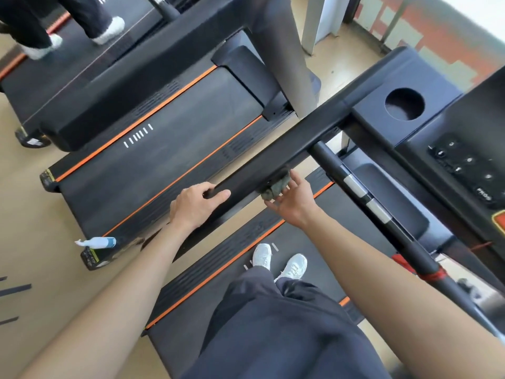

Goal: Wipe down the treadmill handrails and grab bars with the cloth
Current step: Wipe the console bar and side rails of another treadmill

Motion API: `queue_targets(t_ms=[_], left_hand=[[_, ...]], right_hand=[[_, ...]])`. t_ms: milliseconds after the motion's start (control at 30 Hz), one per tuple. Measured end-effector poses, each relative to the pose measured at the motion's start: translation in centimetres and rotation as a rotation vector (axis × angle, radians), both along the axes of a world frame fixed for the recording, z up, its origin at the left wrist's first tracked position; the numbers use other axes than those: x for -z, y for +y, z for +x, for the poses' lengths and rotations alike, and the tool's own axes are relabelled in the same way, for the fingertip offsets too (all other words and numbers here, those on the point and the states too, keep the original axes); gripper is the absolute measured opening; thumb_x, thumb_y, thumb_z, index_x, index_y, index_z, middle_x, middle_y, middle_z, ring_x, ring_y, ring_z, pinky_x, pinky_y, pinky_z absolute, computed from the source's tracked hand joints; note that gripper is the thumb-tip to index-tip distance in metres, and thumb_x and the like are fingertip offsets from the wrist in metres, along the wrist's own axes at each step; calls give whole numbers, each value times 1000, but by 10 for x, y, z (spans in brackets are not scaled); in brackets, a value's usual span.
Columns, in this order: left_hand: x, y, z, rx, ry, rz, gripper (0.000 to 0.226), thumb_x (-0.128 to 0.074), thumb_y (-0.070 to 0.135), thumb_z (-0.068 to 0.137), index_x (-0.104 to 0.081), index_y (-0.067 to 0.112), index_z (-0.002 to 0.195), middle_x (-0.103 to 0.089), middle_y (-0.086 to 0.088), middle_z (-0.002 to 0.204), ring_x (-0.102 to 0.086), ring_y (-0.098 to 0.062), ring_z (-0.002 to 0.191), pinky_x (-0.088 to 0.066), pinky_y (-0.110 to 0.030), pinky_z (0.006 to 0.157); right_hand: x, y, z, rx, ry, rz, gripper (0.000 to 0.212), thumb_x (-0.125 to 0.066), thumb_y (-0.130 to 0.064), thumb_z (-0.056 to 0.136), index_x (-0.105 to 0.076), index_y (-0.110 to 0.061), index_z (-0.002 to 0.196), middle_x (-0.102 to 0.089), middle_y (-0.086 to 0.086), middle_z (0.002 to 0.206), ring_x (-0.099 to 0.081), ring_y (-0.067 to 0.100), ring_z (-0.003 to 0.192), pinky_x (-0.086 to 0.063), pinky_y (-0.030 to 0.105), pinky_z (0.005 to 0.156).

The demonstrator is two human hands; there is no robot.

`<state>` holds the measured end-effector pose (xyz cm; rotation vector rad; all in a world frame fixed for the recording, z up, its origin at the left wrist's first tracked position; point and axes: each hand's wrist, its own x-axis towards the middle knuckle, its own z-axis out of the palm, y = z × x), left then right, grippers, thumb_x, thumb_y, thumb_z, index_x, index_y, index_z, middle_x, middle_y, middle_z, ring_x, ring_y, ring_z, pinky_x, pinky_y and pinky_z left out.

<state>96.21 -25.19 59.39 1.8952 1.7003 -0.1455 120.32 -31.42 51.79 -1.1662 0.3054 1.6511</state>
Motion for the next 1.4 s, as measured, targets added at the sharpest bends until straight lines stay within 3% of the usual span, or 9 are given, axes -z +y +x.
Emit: queue_targets(t_ms=[133, 300, 533, 667, 900, 1000, 1100, 1267, 1400], left_hand=[[-4, 17, 28, 67, -4, -10, 73, -39, 86, 80, -68, 29, 113, -71, 3, 113, -63, -27, 110, -50, -42, 91], [-4, 28, 73, 194, -159, -40, 67, -46, 74, 93, -51, 32, 145, -58, 2, 145, -55, -26, 131, -42, -38, 97], [3, 27, 76, 272, -84, -9, 67, -34, 75, 95, -41, 37, 150, -57, 1, 147, -55, -33, 129, -42, -43, 99], [1, 24, 78, 265, -81, 11, 66, -34, 74, 96, -41, 37, 150, -59, -1, 145, -57, -34, 127, -43, -43, 96], [-2, 23, 79, 228, -102, 8, 68, -38, 74, 95, -43, 35, 151, -58, -4, 146, -54, -34, 131, -42, -43, 101], [-4, 22, 80, 227, -95, 16, 66, -38, 71, 96, -44, 33, 150, -59, -5, 144, -55, -35, 130, -42, -44, 101], [-4, 21, 80, 240, -92, 30, 66, -36, 70, 97, -44, 31, 150, -60, -5, 144, -56, -35, 129, -42, -45, 102], [-4, 21, 80, 236, -92, 35, 66, -37, 71, 96, -44, 32, 149, -60, -5, 143, -55, -34, 130, -42, -46, 102], [-3, 20, 81, 232, -90, 38, 66, -37, 71, 96, -44, 32, 149, -62, -7, 141, -56, -36, 128, -43, -46, 100]], right_hand=[[-1, 9, 8, 51, -103, -17, 55, -62, -43, 88, -57, -19, 137, -69, 4, 103, -68, 25, 88, -46, 49, 104], [-5, 13, 15, 70, -202, 22, 54, -63, -53, 85, -63, -22, 130, -69, 2, 116, -70, 21, 90, -45, 47, 104], [-7, 14, 15, 105, -247, 23, 58, -63, -56, 85, -64, -20, 130, -71, 5, 113, -67, 27, 97, -46, 51, 105], [-3, 7, -2, 56, -188, 2, 65, -63, -60, 83, -62, -19, 133, -65, 14, 133, -64, 35, 120, -47, 53, 103], [-4, -12, -52, -41, -70, -44, 68, -58, -69, 82, -66, -21, 129, -62, 15, 137, -63, 37, 121, -47, 53, 105], [-6, -23, -70, -74, 17, -51, 73, -55, -70, 86, -64, -15, 132, -60, 18, 138, -62, 38, 122, -58, 46, 91], [-8, -33, -76, -130, 79, -46, 73, -42, -68, 95, -58, -9, 135, -62, 20, 133, -65, 37, 116, -61, 39, 74], [-18, -32, -58, -112, 20, -34, 55, -54, -46, 99, -58, -4, 134, -67, 21, 124, -70, 36, 108, -58, 44, 88], [-42, -26, -20, 15, -94, 28, 46, -54, -30, 101, -54, 0, 136, -67, 23, 121, -73, 33, 95, -60, 41, 82]])
